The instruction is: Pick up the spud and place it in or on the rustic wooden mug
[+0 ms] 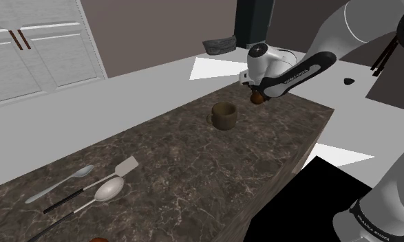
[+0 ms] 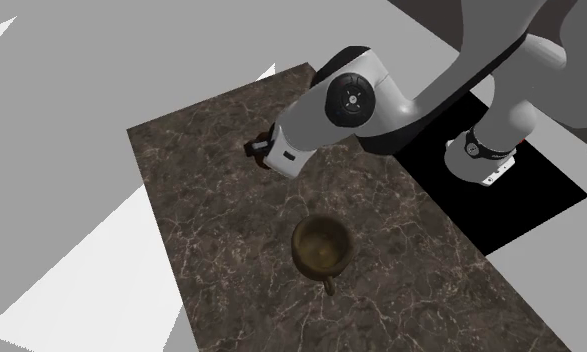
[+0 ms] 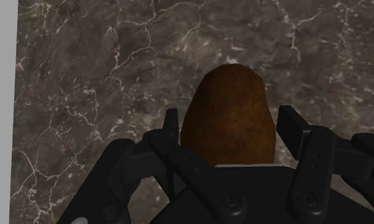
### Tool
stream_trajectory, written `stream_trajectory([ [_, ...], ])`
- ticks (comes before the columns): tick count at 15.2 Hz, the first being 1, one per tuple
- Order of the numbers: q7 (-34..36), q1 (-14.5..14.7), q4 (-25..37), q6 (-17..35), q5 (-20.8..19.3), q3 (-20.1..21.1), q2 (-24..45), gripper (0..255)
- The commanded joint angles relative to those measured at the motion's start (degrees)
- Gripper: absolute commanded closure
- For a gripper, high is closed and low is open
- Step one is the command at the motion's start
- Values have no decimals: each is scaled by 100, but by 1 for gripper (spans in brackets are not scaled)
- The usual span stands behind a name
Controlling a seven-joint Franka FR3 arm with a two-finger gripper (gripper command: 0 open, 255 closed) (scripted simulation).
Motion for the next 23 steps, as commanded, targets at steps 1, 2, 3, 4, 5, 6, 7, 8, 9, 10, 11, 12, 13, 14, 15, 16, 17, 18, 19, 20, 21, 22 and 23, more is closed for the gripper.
stream_trajectory([
  [1, -108, 8, 46, -123, 81, 22, -92, 255],
  [2, -159, 10, 63, -178, 114, 30, -139, 255],
  [3, -210, 12, 81, -233, 147, 37, -185, 255],
  [4, -260, 14, 101, -289, 180, 44, -230, 255],
  [5, -310, 17, 122, -345, 212, 50, -274, 255],
  [6, -359, 19, 145, -401, 244, 57, -317, 255],
  [7, -408, 22, 168, -457, 275, 63, -359, 255],
  [8, -456, 25, 193, -514, 306, 70, -400, 255],
  [9, -504, 28, 220, -571, 337, 76, -440, 255],
  [10, -552, 31, 247, -628, 366, 82, -478, 255],
  [11, -599, 35, 276, -685, 396, 87, -516, 255],
  [12, -645, 38, 306, -743, 425, 93, -553, 255],
  [13, -691, 42, 337, -801, 453, 98, -589, 255],
  [14, -737, 45, 370, -859, 481, 104, -623, 255],
  [15, -782, 49, 403, -918, 508, 109, -657, 255],
  [16, -827, 53, 439, -976, 535, 114, -690, 255],
  [17, -871, 56, 475, -1035, 562, 119, -721, 255],
  [18, -916, 60, 512, -1094, 588, 124, -751, 255],
  [19, -959, 64, 551, -1154, 614, 129, -781, 255],
  [20, -1002, 68, 591, -1213, 639, 134, -809, 255],
  [21, -1045, 72, 633, -1273, 663, 139, -836, 255],
  [22, -1088, 76, 675, -1333, 688, 143, -862, 255],
  [23, -1130, 80, 719, -1393, 712, 148, -887, 255],
])
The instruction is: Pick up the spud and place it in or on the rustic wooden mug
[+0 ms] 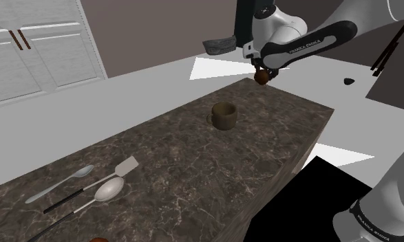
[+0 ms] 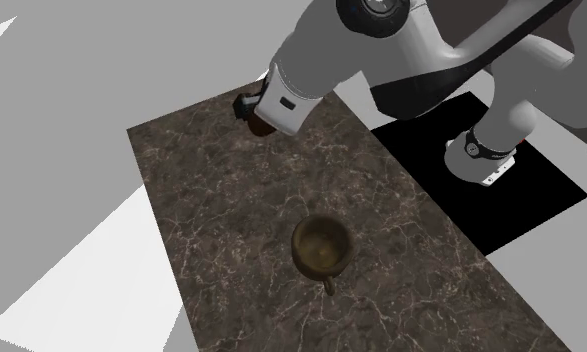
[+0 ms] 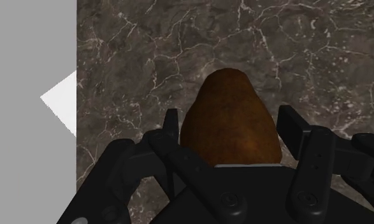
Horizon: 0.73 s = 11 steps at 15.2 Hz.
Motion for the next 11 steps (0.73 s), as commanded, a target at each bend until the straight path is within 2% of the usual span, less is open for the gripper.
stream_trajectory([
  [1, -83, 13, 90, -133, 50, 13, -55, 255],
  [3, -146, 19, 160, -224, 84, 20, -89, 255],
  [11, 728, 612, 285, -1009, 74, 584, -137, 255],
])
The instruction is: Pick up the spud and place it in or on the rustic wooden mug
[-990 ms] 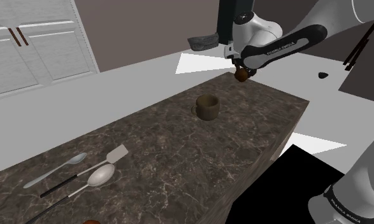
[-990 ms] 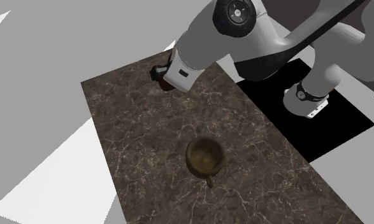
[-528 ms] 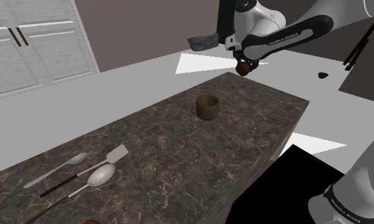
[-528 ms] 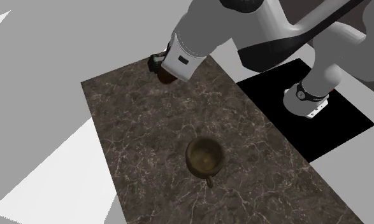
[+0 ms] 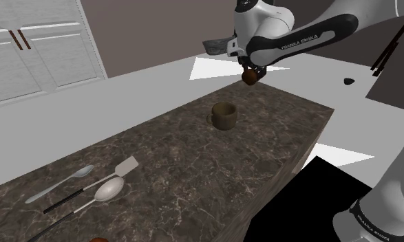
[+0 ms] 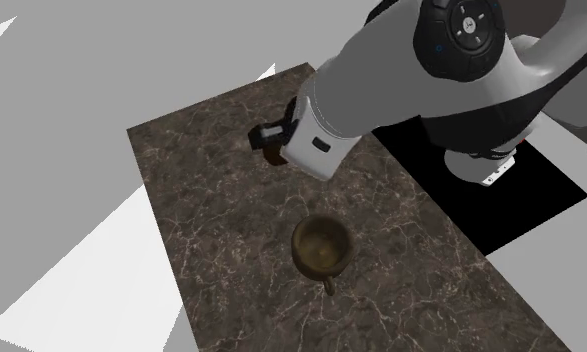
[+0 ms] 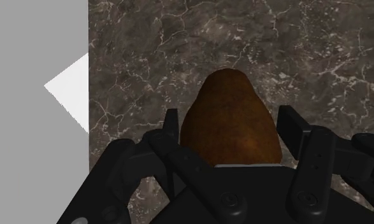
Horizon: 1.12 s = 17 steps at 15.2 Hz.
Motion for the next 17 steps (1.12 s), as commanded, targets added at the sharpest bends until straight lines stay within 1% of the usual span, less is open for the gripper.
stream_trajectory([
  [1, 225, 145, 15, -187, 0, 138, -15, 255],
  [7, 790, 580, 435, -802, 88, 545, 223, 255],
  [13, 1295, 1020, 1120, -1449, 179, 913, 665, 255],
  [17, 1443, 1009, 899, -1214, 135, 902, 719, 255],
])
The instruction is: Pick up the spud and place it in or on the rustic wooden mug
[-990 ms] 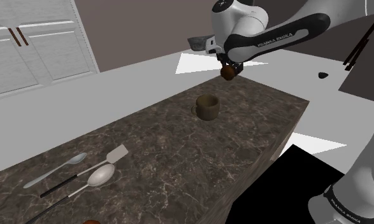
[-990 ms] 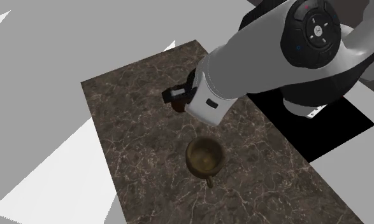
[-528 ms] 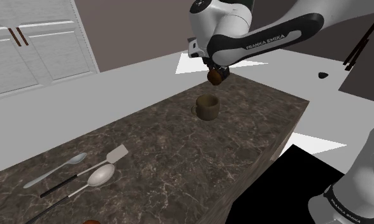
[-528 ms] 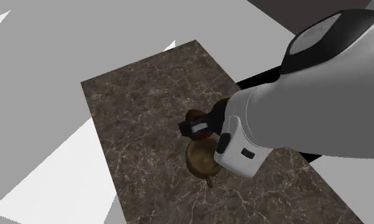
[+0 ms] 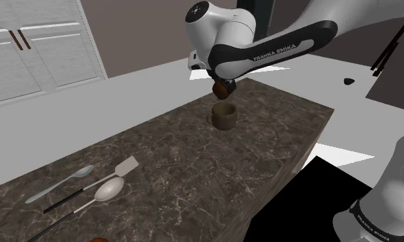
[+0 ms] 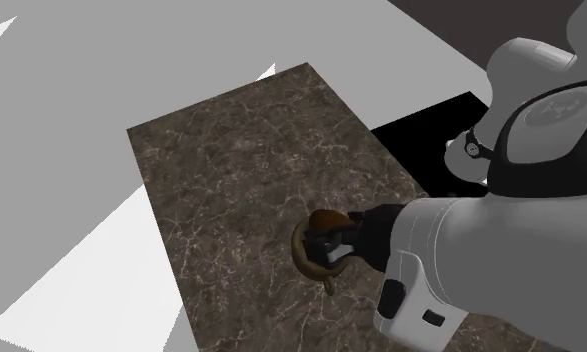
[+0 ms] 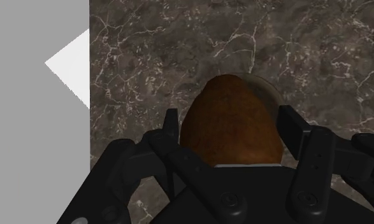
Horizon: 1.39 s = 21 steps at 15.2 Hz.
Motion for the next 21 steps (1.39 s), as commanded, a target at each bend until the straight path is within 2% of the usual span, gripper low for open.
stream_trajectory([
  [1, 73, -4, -93, 106, -22, -4, 33, 255],
  [11, 450, -28, -537, 671, -169, -34, 255, 255],
  [19, 473, -29, -559, 703, -179, -35, 271, 255],
  [20, 471, -28, -554, 699, -178, -35, 272, 0],
  [21, 471, -29, -556, 700, -178, -35, 270, 0],
])
